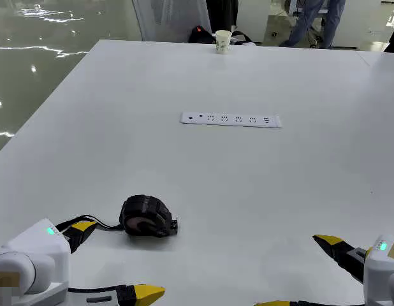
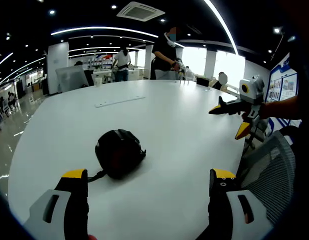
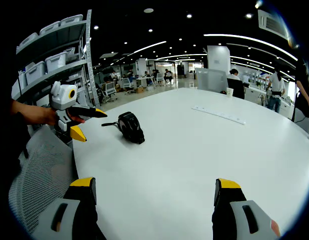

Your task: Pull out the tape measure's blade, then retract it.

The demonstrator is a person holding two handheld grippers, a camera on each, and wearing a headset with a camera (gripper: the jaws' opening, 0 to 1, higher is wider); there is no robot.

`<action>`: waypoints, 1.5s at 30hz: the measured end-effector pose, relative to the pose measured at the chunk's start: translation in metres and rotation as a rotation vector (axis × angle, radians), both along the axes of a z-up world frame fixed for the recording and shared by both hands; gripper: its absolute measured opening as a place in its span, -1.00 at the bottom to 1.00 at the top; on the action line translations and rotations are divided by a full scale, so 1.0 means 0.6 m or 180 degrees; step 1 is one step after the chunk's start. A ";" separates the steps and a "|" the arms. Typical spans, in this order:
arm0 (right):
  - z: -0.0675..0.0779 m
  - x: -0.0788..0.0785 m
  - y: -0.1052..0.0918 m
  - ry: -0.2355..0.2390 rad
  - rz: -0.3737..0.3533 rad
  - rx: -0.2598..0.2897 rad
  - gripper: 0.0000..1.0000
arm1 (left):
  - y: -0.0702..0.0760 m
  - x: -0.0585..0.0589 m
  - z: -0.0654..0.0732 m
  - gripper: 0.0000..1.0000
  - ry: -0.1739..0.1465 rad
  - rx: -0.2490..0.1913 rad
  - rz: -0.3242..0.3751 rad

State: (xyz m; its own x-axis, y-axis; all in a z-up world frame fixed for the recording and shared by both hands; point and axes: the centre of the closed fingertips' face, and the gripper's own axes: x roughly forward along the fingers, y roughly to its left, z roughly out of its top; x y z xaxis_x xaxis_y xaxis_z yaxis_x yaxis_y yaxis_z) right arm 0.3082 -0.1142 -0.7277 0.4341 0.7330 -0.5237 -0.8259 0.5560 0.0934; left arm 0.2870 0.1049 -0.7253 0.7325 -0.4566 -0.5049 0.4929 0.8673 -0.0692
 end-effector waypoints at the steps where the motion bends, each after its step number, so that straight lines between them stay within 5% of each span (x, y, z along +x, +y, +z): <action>1: 0.000 0.000 0.000 -0.0005 -0.0001 -0.0002 0.97 | 0.000 0.000 0.000 0.98 0.0000 0.0001 -0.0003; 45: 0.001 0.010 0.004 -0.0033 0.0140 -0.0086 0.98 | 0.002 0.017 0.002 0.98 0.0013 0.0096 -0.0138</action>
State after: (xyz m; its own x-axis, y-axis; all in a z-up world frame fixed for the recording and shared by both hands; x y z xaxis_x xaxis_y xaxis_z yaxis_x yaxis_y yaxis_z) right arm 0.3143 -0.1116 -0.7272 0.4074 0.7370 -0.5393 -0.8504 0.5214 0.0702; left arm 0.2975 0.1060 -0.7239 0.7103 -0.4725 -0.5218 0.5300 0.8468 -0.0453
